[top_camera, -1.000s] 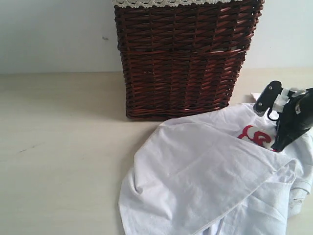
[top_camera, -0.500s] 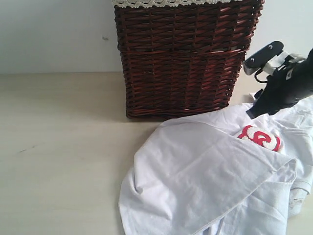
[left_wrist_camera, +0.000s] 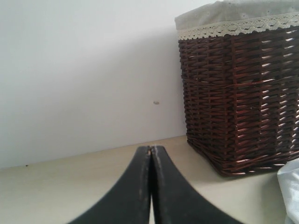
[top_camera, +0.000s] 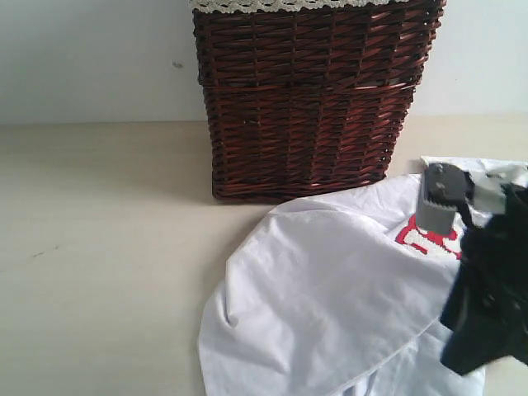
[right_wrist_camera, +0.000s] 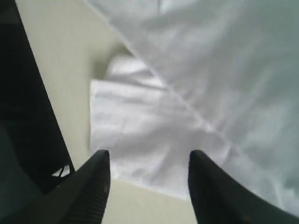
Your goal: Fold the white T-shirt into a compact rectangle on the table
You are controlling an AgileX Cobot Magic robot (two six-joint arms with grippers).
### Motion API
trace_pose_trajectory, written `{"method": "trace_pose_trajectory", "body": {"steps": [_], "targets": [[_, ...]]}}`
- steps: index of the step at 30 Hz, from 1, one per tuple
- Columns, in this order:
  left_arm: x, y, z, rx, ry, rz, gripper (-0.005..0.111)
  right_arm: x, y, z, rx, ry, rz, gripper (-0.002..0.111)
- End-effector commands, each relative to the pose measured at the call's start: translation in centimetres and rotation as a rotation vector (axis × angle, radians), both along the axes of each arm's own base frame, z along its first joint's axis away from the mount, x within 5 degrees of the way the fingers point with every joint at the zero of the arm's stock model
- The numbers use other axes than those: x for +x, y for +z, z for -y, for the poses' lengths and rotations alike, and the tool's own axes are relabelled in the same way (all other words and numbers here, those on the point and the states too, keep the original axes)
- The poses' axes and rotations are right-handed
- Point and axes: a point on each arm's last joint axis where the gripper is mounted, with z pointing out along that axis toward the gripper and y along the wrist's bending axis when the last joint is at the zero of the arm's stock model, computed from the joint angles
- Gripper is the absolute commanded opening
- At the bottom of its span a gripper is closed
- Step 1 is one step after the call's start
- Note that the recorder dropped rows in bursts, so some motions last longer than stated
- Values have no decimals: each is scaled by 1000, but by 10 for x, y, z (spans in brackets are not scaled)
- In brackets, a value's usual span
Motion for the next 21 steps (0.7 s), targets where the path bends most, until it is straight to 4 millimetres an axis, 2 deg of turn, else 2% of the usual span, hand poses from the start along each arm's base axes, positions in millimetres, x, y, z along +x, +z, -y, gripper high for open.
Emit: {"method": "trace_pose_trajectory", "body": {"steps": [1, 4, 7, 13, 21], "targets": [[-1, 0, 1, -2, -9, 5, 0, -30, -13, 22, -58, -103, -32, 56], [-1, 0, 1, -2, -9, 5, 0, -45, -21, 26, -59, -118, -67, 55], [-1, 0, 1, -2, -9, 5, 0, -47, -33, 26, -82, -169, -136, 55], [-1, 0, 1, -2, -9, 5, 0, -33, -66, 26, -167, -346, -290, 55], [-1, 0, 1, -2, -9, 5, 0, -11, -79, 17, -64, -525, -197, 55]]}}
